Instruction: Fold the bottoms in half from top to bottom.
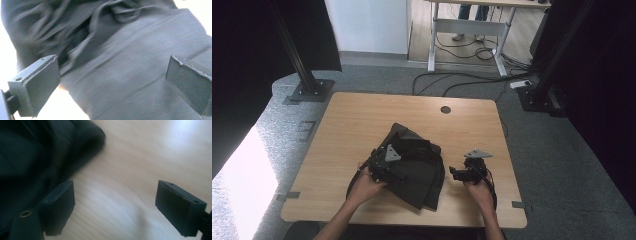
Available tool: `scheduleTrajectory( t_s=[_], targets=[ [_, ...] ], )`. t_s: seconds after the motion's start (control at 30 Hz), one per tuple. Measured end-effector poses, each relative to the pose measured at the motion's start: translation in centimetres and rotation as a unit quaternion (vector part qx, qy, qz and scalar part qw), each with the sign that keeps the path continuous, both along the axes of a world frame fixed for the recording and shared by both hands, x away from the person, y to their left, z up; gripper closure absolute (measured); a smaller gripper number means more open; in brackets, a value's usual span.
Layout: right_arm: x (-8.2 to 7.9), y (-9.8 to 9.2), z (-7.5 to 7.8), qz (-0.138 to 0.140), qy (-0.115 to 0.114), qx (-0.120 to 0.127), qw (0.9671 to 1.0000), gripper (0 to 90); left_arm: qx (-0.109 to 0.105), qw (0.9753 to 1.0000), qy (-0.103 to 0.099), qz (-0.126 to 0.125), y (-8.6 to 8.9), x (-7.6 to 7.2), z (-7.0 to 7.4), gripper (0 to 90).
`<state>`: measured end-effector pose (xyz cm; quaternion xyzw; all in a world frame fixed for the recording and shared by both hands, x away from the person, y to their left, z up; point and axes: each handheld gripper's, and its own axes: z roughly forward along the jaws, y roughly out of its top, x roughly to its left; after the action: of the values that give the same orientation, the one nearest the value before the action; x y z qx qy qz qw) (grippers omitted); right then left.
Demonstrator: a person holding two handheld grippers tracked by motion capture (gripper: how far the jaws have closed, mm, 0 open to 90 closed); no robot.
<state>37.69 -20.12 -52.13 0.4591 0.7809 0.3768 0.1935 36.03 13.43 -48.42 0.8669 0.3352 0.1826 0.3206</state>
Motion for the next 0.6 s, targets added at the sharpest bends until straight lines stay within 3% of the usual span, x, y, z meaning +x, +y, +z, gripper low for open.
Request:
scheduleTrajectory(
  t_s=[0.1, 0.3, 0.5, 0.6],
  targets=[
    [0.7, 1.6, 1.8, 0.022, -0.008, -0.003, 0.9997, 13.3, -0.004, 0.9998, 0.007, 0.02, 1.2, 0.5, -1.3, 0.0],
    [2.6, 5.7, 4.3, 0.064, -0.018, -0.002, 0.9978, 10.5, -0.035, 0.9988, 0.026, 0.02, 1.6, 0.4, -3.9, 0.0],
    [4.4, 9.8, 4.3, 0.085, -0.015, -0.024, 0.996, 8.5, -0.074, 0.9965, 0.032, 0.02, 2.3, 0.2, -5.0, 0.6],
    [5.1, 11.7, 3.4, 0.097, -0.008, -0.051, 0.9939, 6.6, -0.097, 0.9941, 0.045, 0.02, 2.7, 0.2, -5.5, 2.8]
  ],
)
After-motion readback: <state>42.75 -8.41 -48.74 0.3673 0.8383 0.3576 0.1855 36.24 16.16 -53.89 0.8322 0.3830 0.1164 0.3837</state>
